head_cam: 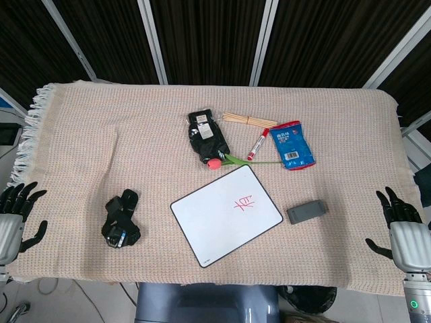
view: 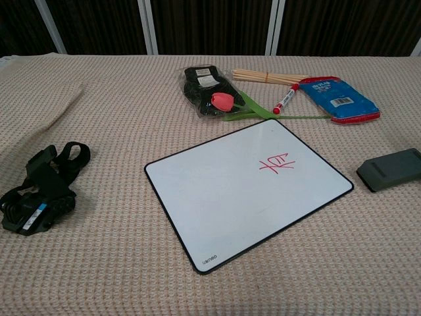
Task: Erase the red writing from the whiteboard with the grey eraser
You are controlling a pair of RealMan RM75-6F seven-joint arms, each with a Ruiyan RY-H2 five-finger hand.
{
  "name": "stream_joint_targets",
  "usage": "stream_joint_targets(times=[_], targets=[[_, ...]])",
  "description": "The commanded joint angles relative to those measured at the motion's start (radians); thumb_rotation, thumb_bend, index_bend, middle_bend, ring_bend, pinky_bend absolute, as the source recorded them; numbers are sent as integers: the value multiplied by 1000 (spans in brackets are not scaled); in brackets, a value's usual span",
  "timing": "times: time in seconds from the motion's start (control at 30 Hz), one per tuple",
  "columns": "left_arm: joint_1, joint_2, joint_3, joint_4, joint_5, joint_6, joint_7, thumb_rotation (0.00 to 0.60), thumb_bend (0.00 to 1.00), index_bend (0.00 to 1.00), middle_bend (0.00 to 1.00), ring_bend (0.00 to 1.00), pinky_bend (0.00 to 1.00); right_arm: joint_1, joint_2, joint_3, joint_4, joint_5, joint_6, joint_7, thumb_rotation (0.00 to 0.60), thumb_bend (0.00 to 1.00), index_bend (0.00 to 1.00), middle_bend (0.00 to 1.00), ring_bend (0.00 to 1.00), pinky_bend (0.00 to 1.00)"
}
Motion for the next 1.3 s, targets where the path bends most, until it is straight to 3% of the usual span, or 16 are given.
stream_joint_targets(times=[0.03,0.8,1.03,1.3], targets=[[4,1,3,-1,1,5,9,600,383,166,50,0,36,-1,0,1,0,4,-2,0,600,70,0,1,156,192],[10,9,5,-5,2,8,-14,600,383,133,37,0,36,-1,4,-1,-4,0,-5,11,600,70,0,3,156,192],[13,9,10,-5,9,11,-1,600,383,134,37,0,35,19,32,-40,13,-62,-54,140,600,70,0,37,156,192],[10,7,10,-6,9,5,9,600,383,148,37,0,35,86,54,-41,76,-73,-157,241,600,72,0,95,167,192]])
